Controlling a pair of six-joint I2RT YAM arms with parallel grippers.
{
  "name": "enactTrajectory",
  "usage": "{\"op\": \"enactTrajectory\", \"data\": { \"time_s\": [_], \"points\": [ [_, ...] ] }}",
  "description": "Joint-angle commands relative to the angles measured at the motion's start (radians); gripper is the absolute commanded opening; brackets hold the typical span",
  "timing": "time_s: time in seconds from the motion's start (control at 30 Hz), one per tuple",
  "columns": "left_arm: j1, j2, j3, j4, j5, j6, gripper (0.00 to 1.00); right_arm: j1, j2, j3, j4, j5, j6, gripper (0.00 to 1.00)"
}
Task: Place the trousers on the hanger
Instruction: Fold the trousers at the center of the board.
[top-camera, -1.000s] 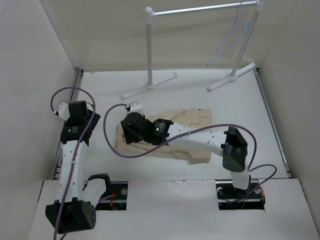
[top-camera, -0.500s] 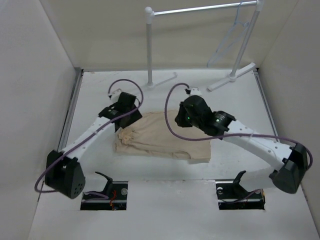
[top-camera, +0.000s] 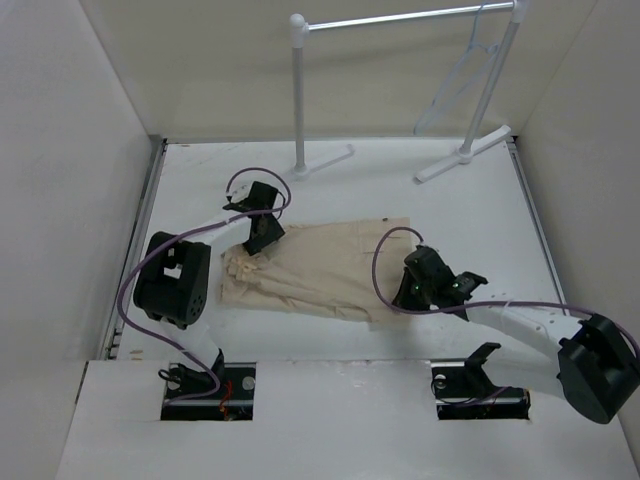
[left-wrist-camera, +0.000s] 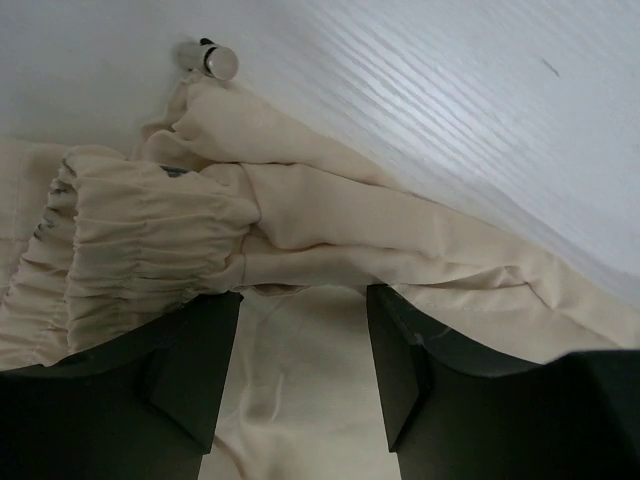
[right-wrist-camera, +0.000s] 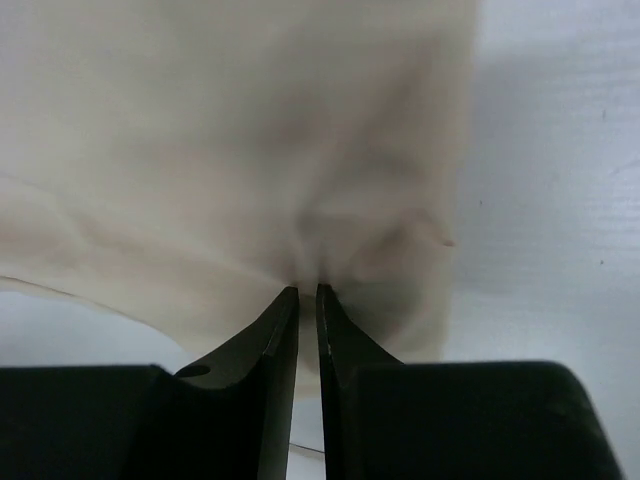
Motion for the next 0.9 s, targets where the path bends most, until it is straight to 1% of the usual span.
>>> {"op": "enactTrajectory", "data": {
  "time_s": [0.0, 0.1, 0.2, 0.27, 0.33, 0.4, 0.43, 0.47, 0.53, 0.6, 0.7, 0.8, 0.87],
  "points": [
    [0.048, -0.031, -0.032, 0.045, -0.055, 0.038, 0.52, 0.009, -0.034, -0.043, 0.054, -0.032, 0.088, 0.19],
    [0.085, -0.049, -0.062, 0.043, -0.066, 0.077, 0.52, 0.047, -0.005, -0.037, 0.051, -0.043, 0.099, 0.20],
    [0.108, -0.120, -0.079, 0.028, -0.042, 0.112, 0.52, 0.084, -0.005, 0.029, 0.022, -0.034, 0.088, 0.26],
    [0.102, -0.195, -0.072, 0.013, -0.022, 0.133, 0.53, 0.090, -0.011, 0.078, -0.021, -0.023, 0.076, 0.28],
    [0.079, -0.273, -0.051, -0.030, -0.008, 0.138, 0.53, 0.090, -0.028, 0.135, -0.058, -0.011, 0.052, 0.33],
    [0.040, -0.342, -0.042, -0.065, -0.012, 0.138, 0.53, 0.090, -0.040, 0.179, -0.063, -0.011, 0.030, 0.39],
    [0.020, -0.370, -0.049, -0.076, -0.017, 0.134, 0.52, 0.086, -0.036, 0.196, -0.052, -0.015, 0.016, 0.40],
    [0.006, -0.394, -0.066, -0.085, -0.020, 0.126, 0.50, 0.074, -0.020, 0.213, -0.032, -0.017, -0.001, 0.39],
    [-0.011, -0.436, -0.118, -0.101, -0.022, 0.095, 0.47, 0.008, 0.045, 0.277, 0.008, -0.038, -0.056, 0.26],
    [-0.010, -0.470, -0.198, -0.090, -0.017, 0.071, 0.43, -0.040, 0.120, 0.337, 0.052, -0.050, -0.096, 0.21],
    [0.034, -0.491, -0.314, -0.078, -0.005, 0.049, 0.39, -0.123, 0.265, 0.442, 0.127, -0.074, -0.136, 0.18],
    [0.091, -0.516, -0.400, -0.067, 0.001, 0.035, 0.38, -0.196, 0.419, 0.531, 0.184, -0.096, -0.142, 0.16],
    [0.119, -0.540, -0.450, -0.073, 0.009, 0.016, 0.38, -0.230, 0.519, 0.583, 0.191, -0.100, -0.134, 0.16]
  ]
}}
